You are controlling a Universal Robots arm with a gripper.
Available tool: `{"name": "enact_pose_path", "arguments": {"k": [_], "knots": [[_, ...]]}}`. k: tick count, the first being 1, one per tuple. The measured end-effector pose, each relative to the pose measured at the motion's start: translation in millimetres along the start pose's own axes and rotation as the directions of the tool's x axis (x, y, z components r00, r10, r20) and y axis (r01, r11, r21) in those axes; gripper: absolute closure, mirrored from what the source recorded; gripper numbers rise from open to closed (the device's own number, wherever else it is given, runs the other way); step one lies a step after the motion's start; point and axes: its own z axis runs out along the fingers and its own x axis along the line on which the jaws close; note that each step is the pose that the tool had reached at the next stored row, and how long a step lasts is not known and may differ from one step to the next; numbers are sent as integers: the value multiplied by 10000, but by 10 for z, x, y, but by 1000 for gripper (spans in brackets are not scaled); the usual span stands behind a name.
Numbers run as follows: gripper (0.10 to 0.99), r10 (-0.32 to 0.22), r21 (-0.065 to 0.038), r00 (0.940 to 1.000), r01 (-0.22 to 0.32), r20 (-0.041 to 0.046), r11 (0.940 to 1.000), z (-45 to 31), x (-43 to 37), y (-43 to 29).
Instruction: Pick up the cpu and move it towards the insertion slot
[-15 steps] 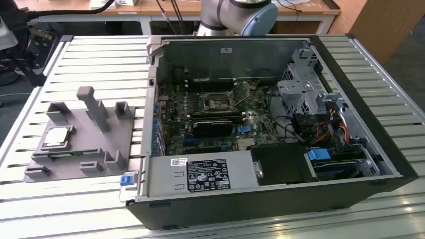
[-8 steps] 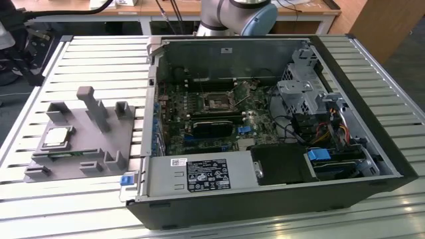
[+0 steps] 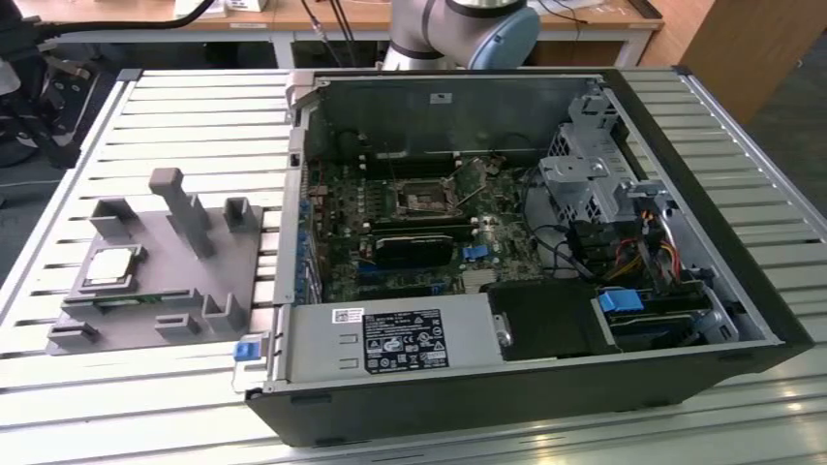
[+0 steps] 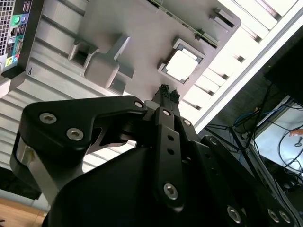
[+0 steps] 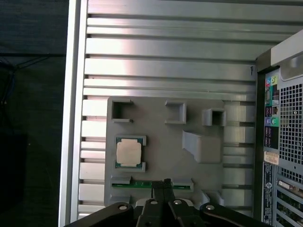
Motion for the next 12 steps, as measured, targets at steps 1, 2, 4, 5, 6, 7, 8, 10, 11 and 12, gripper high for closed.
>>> {"name": "enact_pose_path", "arguments": {"k": [1, 2, 4, 5, 6, 7, 8, 10, 11, 12], "knots": [[980, 1, 1, 10000, -1, -1, 10000, 0, 7, 0], [980, 1, 0, 10000, -1, 0, 10000, 1, 15, 1], [980, 1, 0, 10000, -1, -1, 10000, 1, 33, 1], [980, 1, 0, 10000, -1, 0, 10000, 2, 41, 1], [980, 0, 0, 10000, 0, -1, 10000, 2, 41, 1], [980, -1, 0, 10000, 1, 0, 10000, 2, 41, 1], [980, 0, 0, 10000, 0, -4, 10000, 2, 45, 1], [980, 1, 0, 10000, -1, -13, 10000, 4, 58, 2], [980, 2, 0, 10000, -2, -19, 10000, 5, 65, 2], [980, 1, 0, 10000, -1, -23, 10000, 6, 70, 1]]}}
